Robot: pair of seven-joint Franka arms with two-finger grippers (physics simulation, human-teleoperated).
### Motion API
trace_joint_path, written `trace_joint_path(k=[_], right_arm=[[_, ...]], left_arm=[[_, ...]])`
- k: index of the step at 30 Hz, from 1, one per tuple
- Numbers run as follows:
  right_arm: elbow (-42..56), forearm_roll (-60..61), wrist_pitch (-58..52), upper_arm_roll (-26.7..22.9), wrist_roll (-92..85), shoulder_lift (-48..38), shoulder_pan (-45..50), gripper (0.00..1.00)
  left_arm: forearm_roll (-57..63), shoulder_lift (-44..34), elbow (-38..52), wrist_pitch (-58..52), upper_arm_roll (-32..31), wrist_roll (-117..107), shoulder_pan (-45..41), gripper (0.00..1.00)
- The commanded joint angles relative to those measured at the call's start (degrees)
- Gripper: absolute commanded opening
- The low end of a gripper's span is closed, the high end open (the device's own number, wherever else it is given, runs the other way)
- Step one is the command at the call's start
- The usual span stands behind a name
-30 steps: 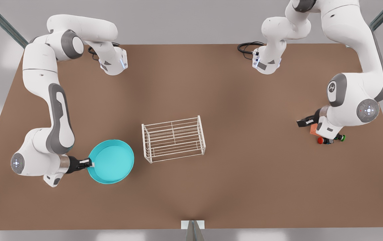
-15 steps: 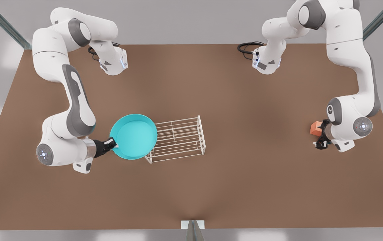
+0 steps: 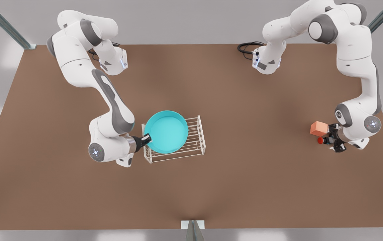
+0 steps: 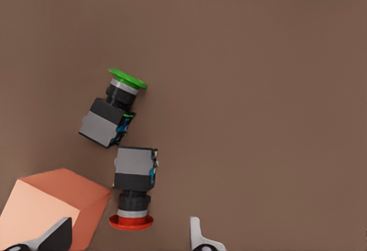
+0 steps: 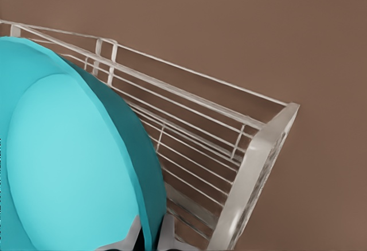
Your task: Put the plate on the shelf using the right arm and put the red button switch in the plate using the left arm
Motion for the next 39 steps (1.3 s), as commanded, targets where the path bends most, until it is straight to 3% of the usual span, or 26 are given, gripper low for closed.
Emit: trace_joint_path(k=[1,8,9,10,12,16,19,22,39], right_arm=[[0.03,1.66,4.34,0.03,5.71,-0.08,0.37,0.27],[-0.23,1.66,4.51,0.03,5.62,-0.17,0.98,0.32],[-0.23,1.66,4.6,0.03,5.71,-0.17,0.98,0.87],[-0.23,1.57,4.51,-0.14,5.62,-0.61,0.89,1.0],[-0.23,1.57,4.51,-0.32,5.45,-2.63,0.72,1.0],[1.79,0.87,0.82,-4.27,12.12,-16.95,0.45,1.0],[-0.58,-20.31,-0.5,-15.52,-3.43,-18.8,0.45,1.0],[-4.54,-21.2,-3.05,-22.21,-3.08,-18.63,0.37,1.0],[-3.92,-23.83,-5.16,-23.7,-1.85,-18.19,0.63,1.0]], left_arm=[[0.08,0.17,0.3,4.93,0.08,1.22,0.95,1.0],[-0.79,2.98,0.48,4.93,-0.18,6.85,2.36,1.0],[-0.88,3.16,0.48,5.19,-0.27,6.76,2.27,1.0],[-0.88,3.86,0.39,6.15,-0.27,6.76,2.36,1.0],[-0.88,4.3,0.48,6.68,-0.18,6.76,2.53,1.0],[-0.88,4.74,0.48,7.3,-0.18,6.76,2.54,1.0],[-0.44,4.74,0.57,7.74,-0.18,8.34,3.85,1.0],[-0.71,4.83,0.04,7.74,-0.18,8.16,3.85,1.0],[-1.67,7.29,0.21,8.53,-0.27,7.64,3.85,1.0]])
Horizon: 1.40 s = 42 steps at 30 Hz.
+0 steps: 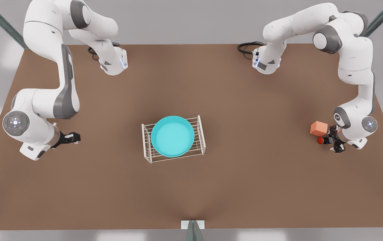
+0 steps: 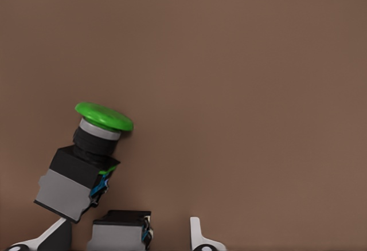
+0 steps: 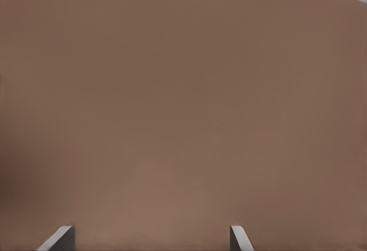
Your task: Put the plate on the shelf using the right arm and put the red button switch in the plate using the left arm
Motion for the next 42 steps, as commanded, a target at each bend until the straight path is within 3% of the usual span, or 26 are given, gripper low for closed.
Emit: trace_joint_path(k=[1,3,4,5,6,9,13,19,22,28,32,37,42], right_arm=[[0.03,-0.08,-0.33,-0.01,-1.84,-0.07,0.01,1.0],[0.03,-0.08,-0.33,-0.01,-1.75,-0.07,0.01,1.0],[0.03,-0.08,-0.33,-0.01,-1.84,-0.07,0.01,1.0],[0.03,-0.16,-0.33,-0.01,-1.84,-0.07,0.01,1.0],[0.03,-0.16,-0.33,-0.01,-1.75,0.02,0.01,1.0],[0.03,-0.34,-0.42,-0.01,-1.75,0.11,0.01,1.0],[0.03,-0.34,-0.33,-0.01,-1.75,0.19,0.01,1.0],[0.03,-0.34,-0.33,-0.01,-1.75,0.28,0.01,1.0],[0.03,-0.34,-0.33,-0.01,-1.66,0.2,0.01,1.0],[0.03,-0.34,-0.33,-0.01,-1.75,0.28,0.01,1.0],[0.03,-0.34,-0.33,-0.01,-1.75,0.28,0.01,1.0],[0.03,-0.34,-0.33,-0.1,-1.75,0.28,-0.08,1.0],[0.03,-0.34,-0.33,-0.01,-1.75,0.28,-0.08,1.0]], left_arm=[[-0.4,0.11,0.03,0.04,0.0,0.79,0.0,1.0],[-0.49,0.11,0.03,0.04,0.0,0.71,0.0,0.99],[-0.57,0.11,0.12,-0.05,0.0,0.53,-0.09,0.66],[-0.92,0.02,0.21,-0.05,0.0,0.44,-0.09,0.5],[-1.01,0.02,0.21,-0.05,0.0,0.27,-0.18,0.42],[-0.93,-0.06,0.38,-0.4,0.0,0.09,-0.35,0.35],[-0.84,-1.21,0.56,-1.28,0.0,0.62,-0.44,0.33],[-0.66,-6.74,9.25,-22.45,-0.96,0.18,-5.36,0.33],[-0.84,-6.92,16.99,-31.69,-0.97,-2.98,-11.86,0.33],[-0.84,-9.38,20.68,-36.0,-1.05,-16.07,-26.79,0.33],[-1.1,-9.38,25.96,-44.52,-1.75,-32.69,-39.9,0.33],[-1.1,-8.5,32.81,-44.08,-13.88,-48.07,-40.34,0.33],[-6.9,-6.04,33.25,-27.3,-21.18,-59.06,-40.43,0.33]])
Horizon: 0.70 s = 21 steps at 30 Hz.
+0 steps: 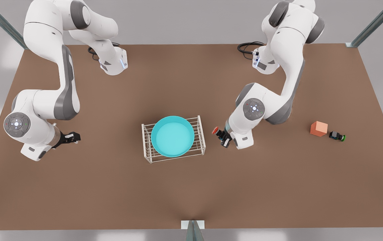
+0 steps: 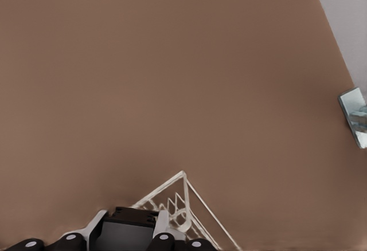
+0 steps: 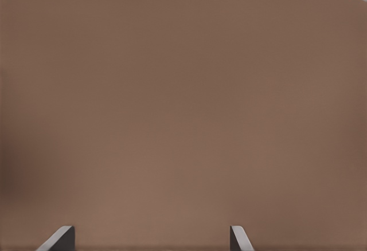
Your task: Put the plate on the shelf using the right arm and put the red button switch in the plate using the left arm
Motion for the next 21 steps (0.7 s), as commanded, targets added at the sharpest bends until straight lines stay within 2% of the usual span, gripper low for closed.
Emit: trace_joint_path(k=[1,8,12,13,18,19,21], right_arm=[[0.03,-0.02,-0.03,0.0,-0.13,-0.07,-0.02,1.0],[0.03,-0.02,-0.03,0.0,-0.22,0.11,0.06,1.0],[0.03,-0.02,-0.03,0.0,-0.13,0.11,0.06,1.0],[0.03,-0.02,-0.03,0.0,-0.13,0.11,0.06,1.0],[0.03,-0.02,-0.03,0.0,-0.13,0.11,0.06,1.0],[0.03,-0.02,-0.03,0.0,-0.13,0.11,0.06,1.0],[0.03,-0.02,-0.03,0.0,-0.22,0.11,0.06,1.0]], left_arm=[[-1.79,0.53,0.07,11.78,-2.36,-34.62,0.0,0.33],[-1.7,8.7,-0.02,32.7,-4.12,-43.14,-6.95,0.34],[-1.7,10.29,-0.02,37.37,-4.03,-44.38,-8.88,0.37],[-1.61,10.46,-0.11,37.28,-3.95,-44.29,-8.88,1.0],[-0.13,9.94,-0.55,36.32,-3.86,-42.28,-8.8,1.0],[0.41,8.62,-0.11,27.04,-3.94,-32.73,-6.78,1.0],[-0.56,2.03,0.07,1.61,-4.12,2.09,0.96,1.0]])
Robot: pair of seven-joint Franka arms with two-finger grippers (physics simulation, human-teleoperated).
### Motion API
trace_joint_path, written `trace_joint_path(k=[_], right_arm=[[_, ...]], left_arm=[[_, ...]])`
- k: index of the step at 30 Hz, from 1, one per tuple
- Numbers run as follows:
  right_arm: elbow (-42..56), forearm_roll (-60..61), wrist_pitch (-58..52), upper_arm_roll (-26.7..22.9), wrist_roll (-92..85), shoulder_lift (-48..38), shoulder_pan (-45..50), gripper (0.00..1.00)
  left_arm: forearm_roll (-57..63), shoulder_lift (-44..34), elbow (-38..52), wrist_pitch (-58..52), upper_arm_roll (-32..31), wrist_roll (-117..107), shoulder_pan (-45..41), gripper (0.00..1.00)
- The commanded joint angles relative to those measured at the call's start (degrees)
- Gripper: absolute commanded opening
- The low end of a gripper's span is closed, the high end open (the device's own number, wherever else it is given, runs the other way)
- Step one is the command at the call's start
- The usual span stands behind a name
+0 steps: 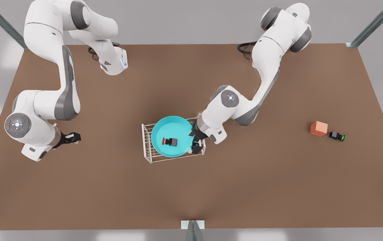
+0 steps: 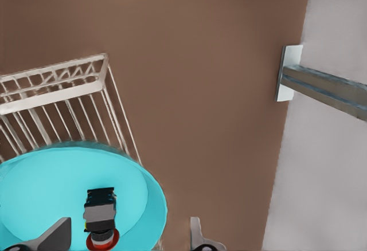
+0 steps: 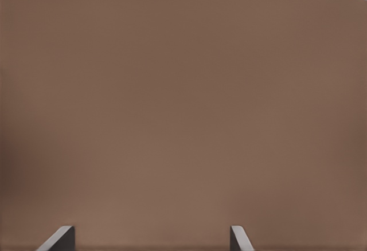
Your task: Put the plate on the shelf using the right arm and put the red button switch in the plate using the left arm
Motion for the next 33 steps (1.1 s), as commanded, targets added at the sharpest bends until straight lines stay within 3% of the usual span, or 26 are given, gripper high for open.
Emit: trace_joint_path(k=[1,4,5,6,7,8,9,20,33], right_arm=[[0.03,0.04,-0.03,0.0,-0.13,-0.08,-0.08,1.0],[0.03,0.04,-0.03,-0.08,-0.13,0.0,-0.08,1.0],[0.03,0.04,-0.03,0.0,-0.13,0.0,-0.08,1.0],[0.03,0.04,-0.03,-0.08,-0.13,0.0,-0.08,1.0],[0.03,0.04,-0.03,-0.08,-0.13,0.0,-0.08,1.0],[0.03,0.04,-0.03,-0.08,-0.13,0.0,-0.08,1.0],[0.03,0.04,-0.03,-0.08,-0.13,0.0,-0.08,1.0],[0.03,0.04,-0.03,-0.08,-0.13,-0.08,-0.08,1.0],[0.38,0.04,-0.03,-0.08,-0.22,0.0,-0.08,1.0]], left_arm=[[-0.85,-4.47,0.18,-32.22,-0.02,46.38,5.99,1.0],[1.25,-8.68,0.01,-40.23,0.42,73.88,13.28,1.0],[4.07,-10.45,-0.43,-45.07,1.81,100.08,17.67,1.0],[2.76,-11.59,-0.43,-45.33,10.21,122.08,16.29,1.0],[-4.71,-14.93,-1.83,-45.51,15.44,125.77,15.66,1.0],[-4.11,-23.52,-14.89,-36.84,15.62,123.49,15.66,1.0],[-1.65,-27.77,-21.44,-32.06,15.62,123.49,15.75,1.0],[-0.41,-28.38,-19.42,-43.13,15.45,121.29,16.1,1.0],[-0.06,-25.22,-14.58,-41.99,11.84,113.47,15.4,1.0]])
